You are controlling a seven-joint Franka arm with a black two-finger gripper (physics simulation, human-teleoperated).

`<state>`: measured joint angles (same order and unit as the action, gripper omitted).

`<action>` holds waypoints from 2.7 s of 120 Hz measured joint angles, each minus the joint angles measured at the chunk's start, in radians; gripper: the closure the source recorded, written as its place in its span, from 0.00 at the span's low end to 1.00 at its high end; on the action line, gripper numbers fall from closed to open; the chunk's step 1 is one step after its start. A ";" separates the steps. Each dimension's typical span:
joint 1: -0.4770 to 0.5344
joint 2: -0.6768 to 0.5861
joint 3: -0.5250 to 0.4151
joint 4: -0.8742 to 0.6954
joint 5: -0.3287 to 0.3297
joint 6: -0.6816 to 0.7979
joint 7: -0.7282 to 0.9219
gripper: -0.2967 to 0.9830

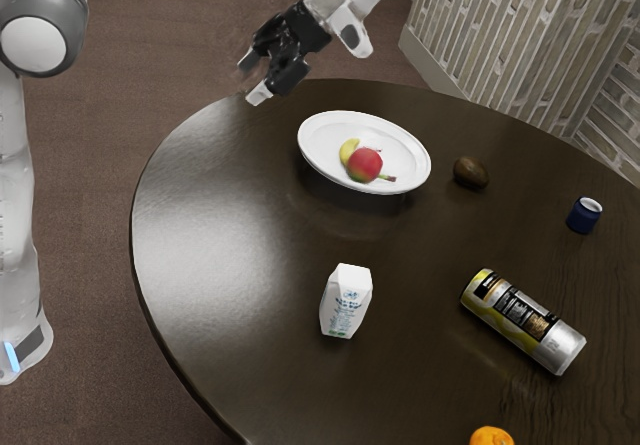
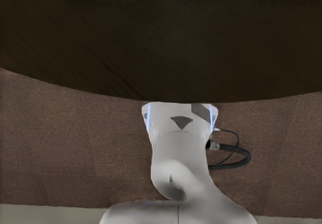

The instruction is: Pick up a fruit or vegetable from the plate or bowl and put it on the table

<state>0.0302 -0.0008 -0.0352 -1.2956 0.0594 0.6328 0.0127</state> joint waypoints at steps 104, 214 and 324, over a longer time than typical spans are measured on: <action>0.165 0.159 -0.014 -0.094 -0.045 0.814 -0.329 0.23; 0.375 0.538 -0.261 0.217 0.038 0.839 -0.495 0.23; 0.381 0.652 -0.317 0.283 0.109 0.934 -0.533 0.23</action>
<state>0.4112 0.6511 -0.3522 -1.0123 0.1686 1.5663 -0.5205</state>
